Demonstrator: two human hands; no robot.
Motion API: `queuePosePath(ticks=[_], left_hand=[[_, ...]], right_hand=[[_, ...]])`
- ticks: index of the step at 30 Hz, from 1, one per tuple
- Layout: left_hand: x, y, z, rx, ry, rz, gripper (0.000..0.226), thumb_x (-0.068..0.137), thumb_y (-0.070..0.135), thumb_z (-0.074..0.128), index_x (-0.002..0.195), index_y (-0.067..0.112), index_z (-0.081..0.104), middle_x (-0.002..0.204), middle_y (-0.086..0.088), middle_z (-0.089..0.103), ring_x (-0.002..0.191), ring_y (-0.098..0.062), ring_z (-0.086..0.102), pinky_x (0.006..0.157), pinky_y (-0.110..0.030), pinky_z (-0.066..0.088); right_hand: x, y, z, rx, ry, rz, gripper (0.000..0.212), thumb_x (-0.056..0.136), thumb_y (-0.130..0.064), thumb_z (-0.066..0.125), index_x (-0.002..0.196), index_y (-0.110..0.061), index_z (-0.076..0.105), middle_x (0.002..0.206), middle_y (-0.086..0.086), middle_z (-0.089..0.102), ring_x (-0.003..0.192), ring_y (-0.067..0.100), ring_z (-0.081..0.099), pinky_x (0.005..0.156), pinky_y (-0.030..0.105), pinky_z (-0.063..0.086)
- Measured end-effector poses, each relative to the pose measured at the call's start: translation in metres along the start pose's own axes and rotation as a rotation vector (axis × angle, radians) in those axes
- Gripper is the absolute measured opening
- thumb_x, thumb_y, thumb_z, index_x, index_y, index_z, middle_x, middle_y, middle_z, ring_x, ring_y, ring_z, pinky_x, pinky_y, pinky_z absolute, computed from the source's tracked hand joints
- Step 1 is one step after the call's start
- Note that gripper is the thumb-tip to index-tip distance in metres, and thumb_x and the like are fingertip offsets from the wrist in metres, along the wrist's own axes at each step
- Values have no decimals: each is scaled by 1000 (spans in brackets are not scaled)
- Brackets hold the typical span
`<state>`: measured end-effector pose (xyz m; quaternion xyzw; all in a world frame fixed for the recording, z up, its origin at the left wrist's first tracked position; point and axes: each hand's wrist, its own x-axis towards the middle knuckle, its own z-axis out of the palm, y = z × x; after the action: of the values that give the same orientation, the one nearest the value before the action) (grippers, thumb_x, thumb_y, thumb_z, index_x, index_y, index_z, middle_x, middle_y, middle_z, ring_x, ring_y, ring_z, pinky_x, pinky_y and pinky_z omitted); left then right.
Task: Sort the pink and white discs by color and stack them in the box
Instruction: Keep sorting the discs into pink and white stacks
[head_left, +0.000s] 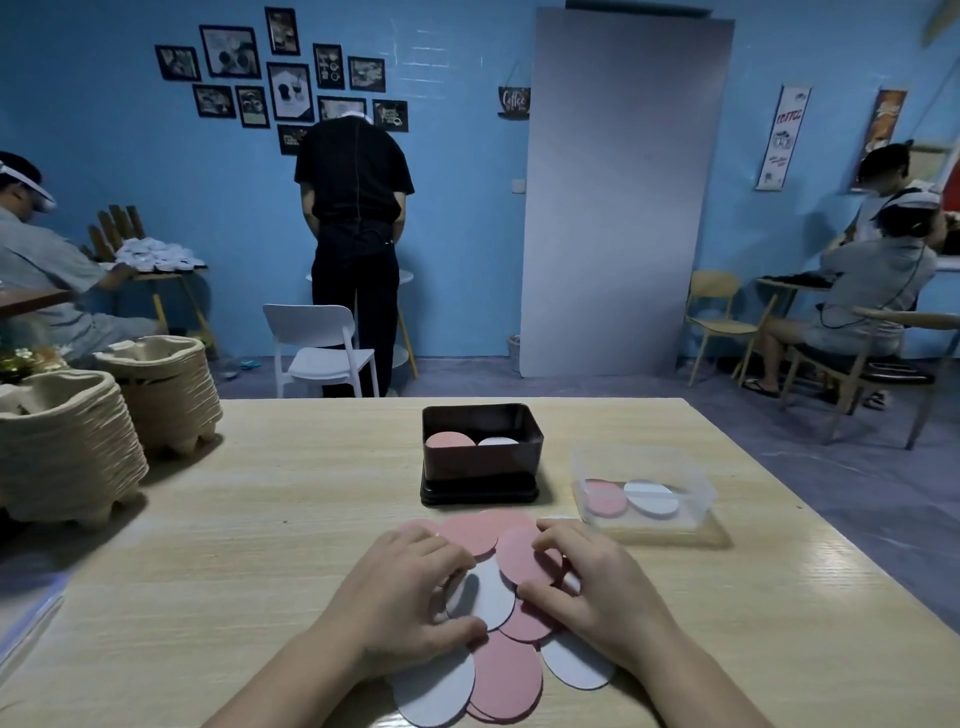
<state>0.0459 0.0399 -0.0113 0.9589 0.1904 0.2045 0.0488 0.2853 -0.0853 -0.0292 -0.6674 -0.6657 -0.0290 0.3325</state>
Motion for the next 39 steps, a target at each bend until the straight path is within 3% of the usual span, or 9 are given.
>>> queuePosePath(ticks=[5, 12, 16, 19, 23, 28, 31, 36, 39], left_hand=[[1, 1, -2, -79, -8, -10, 68, 67, 87, 62, 109, 34, 63, 98, 21, 58, 103, -4, 45, 88, -19, 36], [-3, 6, -3, -122, 29, 12, 45, 71, 67, 72, 97, 35, 54, 82, 26, 40, 87, -2, 41, 76, -14, 32], [-13, -1, -7, -138, 84, 4, 45, 74, 63, 73, 102, 32, 56, 88, 22, 49, 83, 1, 45, 73, -18, 41], [-18, -9, -12, -223, 147, -35, 49, 75, 57, 78, 111, 32, 59, 100, 27, 54, 89, 4, 55, 74, -23, 53], [-19, -14, -13, -253, 230, -40, 51, 73, 49, 82, 115, 28, 61, 102, 24, 58, 90, 4, 60, 72, -26, 54], [-13, -13, -9, -238, 249, -5, 46, 75, 46, 82, 112, 29, 60, 104, 23, 58, 92, 4, 57, 75, -21, 51], [-9, -12, -6, -228, 264, 52, 37, 80, 39, 79, 109, 26, 60, 107, 21, 58, 96, 2, 55, 78, -21, 50], [-19, -19, 2, -312, 233, 64, 44, 86, 41, 78, 122, 23, 62, 134, 14, 58, 126, -1, 54, 92, -21, 52], [-23, -22, 3, -298, 257, 61, 42, 89, 43, 75, 126, 27, 61, 132, 20, 60, 120, -1, 58, 90, -26, 54]], right_hand=[[-1, 1, 1, 5, -3, 16, 41, 80, -68, 66, 98, -32, 57, 115, -17, 62, 126, -4, 48, 93, 30, 48], [-2, -2, 3, -9, 1, 40, 38, 77, -65, 69, 95, -33, 57, 109, -24, 60, 113, 4, 56, 87, 31, 50], [-3, -2, 4, -24, 19, 27, 39, 78, -67, 67, 98, -34, 58, 116, -27, 58, 121, -4, 50, 91, 24, 47], [-2, -7, 4, -36, 12, -23, 44, 80, -65, 67, 105, -30, 62, 125, -18, 62, 127, -2, 49, 94, 23, 46], [3, -22, 10, -43, -73, -123, 53, 82, -69, 66, 121, -34, 57, 135, -17, 58, 125, -1, 50, 94, 21, 46], [17, -38, 23, 49, -75, -155, 69, 79, -63, 73, 137, -34, 50, 128, -15, 60, 115, 2, 52, 89, 16, 41], [19, -35, 35, 22, -28, -253, 55, 85, -58, 72, 129, -30, 56, 129, -8, 63, 116, 8, 58, 93, 21, 46], [18, -31, 35, 32, 90, -268, 35, 83, -53, 72, 106, -27, 65, 131, -6, 64, 118, 5, 56, 93, 22, 48], [15, -28, 34, 90, 95, -229, 36, 84, -56, 73, 108, -32, 61, 136, -10, 60, 122, 8, 56, 96, 27, 49]])
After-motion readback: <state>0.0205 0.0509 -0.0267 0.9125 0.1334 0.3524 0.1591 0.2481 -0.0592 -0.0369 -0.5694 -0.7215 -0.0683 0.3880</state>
